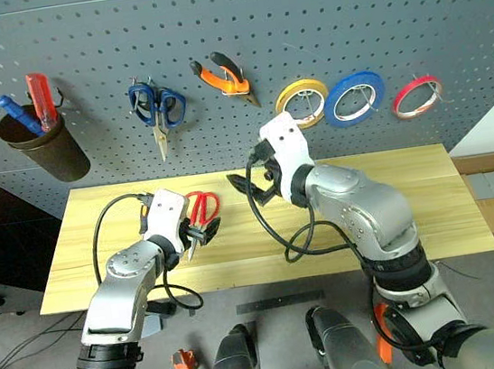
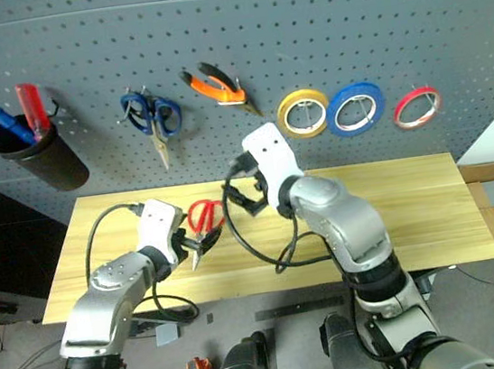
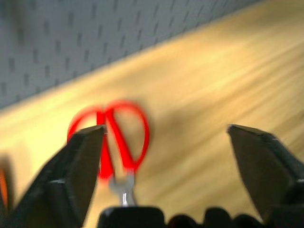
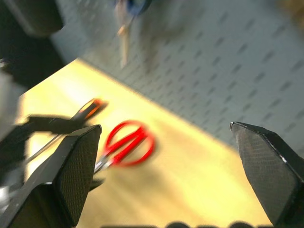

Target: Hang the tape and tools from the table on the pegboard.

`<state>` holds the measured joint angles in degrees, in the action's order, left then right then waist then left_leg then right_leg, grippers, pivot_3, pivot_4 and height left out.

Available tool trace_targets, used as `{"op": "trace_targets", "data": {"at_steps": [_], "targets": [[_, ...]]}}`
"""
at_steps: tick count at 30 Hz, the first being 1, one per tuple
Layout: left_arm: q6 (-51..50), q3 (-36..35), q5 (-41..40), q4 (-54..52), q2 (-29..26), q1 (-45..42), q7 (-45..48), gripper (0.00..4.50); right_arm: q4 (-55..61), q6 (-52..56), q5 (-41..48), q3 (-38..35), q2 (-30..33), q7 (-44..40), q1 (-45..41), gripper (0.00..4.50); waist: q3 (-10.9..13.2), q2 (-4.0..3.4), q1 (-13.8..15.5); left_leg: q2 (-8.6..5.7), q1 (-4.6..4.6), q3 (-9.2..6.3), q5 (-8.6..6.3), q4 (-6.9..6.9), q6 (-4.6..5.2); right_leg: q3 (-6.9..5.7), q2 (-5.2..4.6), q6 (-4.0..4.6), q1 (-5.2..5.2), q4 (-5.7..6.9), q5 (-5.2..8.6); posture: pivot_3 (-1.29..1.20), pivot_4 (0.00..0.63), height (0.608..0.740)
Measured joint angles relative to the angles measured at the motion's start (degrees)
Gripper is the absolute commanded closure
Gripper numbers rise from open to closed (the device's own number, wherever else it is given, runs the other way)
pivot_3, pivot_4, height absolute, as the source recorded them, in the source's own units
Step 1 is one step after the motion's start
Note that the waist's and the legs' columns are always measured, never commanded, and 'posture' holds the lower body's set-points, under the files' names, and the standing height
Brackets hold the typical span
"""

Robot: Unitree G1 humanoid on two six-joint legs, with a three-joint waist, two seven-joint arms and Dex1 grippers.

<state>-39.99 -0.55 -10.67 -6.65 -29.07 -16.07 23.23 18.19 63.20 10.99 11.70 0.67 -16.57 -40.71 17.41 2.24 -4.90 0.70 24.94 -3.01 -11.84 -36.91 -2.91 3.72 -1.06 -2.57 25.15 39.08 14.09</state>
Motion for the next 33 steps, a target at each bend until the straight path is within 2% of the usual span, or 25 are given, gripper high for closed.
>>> {"op": "trace_targets", "data": {"at_steps": [7,11,17,20,22,28,33], "targets": [[-5.9,0.4,2.2,14.6,1.3,-6.2,-1.5,0.01,4.6,6.9,4.0,1.6,0.3,-0.8,1.8,0.00,0.0,0.01,0.0,-0.03,-0.01,-0.01,0.00,-0.02,0.00,-0.04,-0.01,-0.01,-0.04,-0.05,0.00,-0.09,0.284,0.740],[-4.4,2.5,4.1,23.2,3.2,-11.0,-1.5,0.01,6.1,7.8,4.7,3.2,0.3,-0.6,1.9,0.00,0.0,0.01,0.1,-0.04,-0.01,0.00,0.00,-0.01,0.00,-0.04,-0.04,-0.01,-0.05,-0.07,0.00,-0.10,0.289,0.740],[-0.7,3.4,5.8,30.2,4.7,-14.8,-1.5,0.01,6.7,8.6,5.2,3.3,0.5,0.4,2.0,0.00,0.0,0.01,0.0,-0.02,-0.01,0.01,0.00,0.00,0.00,-0.03,-0.05,-0.01,-0.05,-0.06,0.00,-0.11,0.294,0.740],[1.0,3.3,6.4,32.7,5.2,-16.1,-1.6,0.59,6.7,8.7,5.6,3.2,0.8,0.7,2.0,0.00,0.0,0.01,-0.1,-0.03,-0.02,0.01,0.00,-0.01,0.00,-0.02,-0.06,-0.01,-0.05,-0.06,0.00,-0.12,0.295,0.740],[2.2,2.9,6.6,33.9,5.4,-16.5,-1.9,1.19,6.7,8.7,5.9,3.2,1.3,0.7,2.0,0.00,0.0,0.01,-0.1,-0.02,-0.02,0.01,0.00,-0.01,0.00,-0.02,-0.06,-0.01,-0.06,-0.06,0.00,-0.12,0.295,0.740],[5.1,2.3,6.8,34.8,5.6,-16.0,-2.4,3.37,6.9,8.8,6.1,3.1,3.1,0.7,2.0,0.00,0.0,0.01,-0.1,-0.01,-0.02,0.01,0.00,0.00,0.00,-0.02,-0.07,-0.01,-0.06,-0.07,0.01,-0.12,0.292,0.740],[7.2,2.0,6.7,33.2,5.6,-13.7,-2.6,3.43,8.8,9.9,6.5,2.7,5.6,0.3,2.2,0.00,0.0,0.01,-0.1,0.00,-0.02,0.01,0.00,0.00,0.00,-0.01,-0.07,-0.01,-0.06,-0.08,0.01,-0.13,0.292,0.740]]}}
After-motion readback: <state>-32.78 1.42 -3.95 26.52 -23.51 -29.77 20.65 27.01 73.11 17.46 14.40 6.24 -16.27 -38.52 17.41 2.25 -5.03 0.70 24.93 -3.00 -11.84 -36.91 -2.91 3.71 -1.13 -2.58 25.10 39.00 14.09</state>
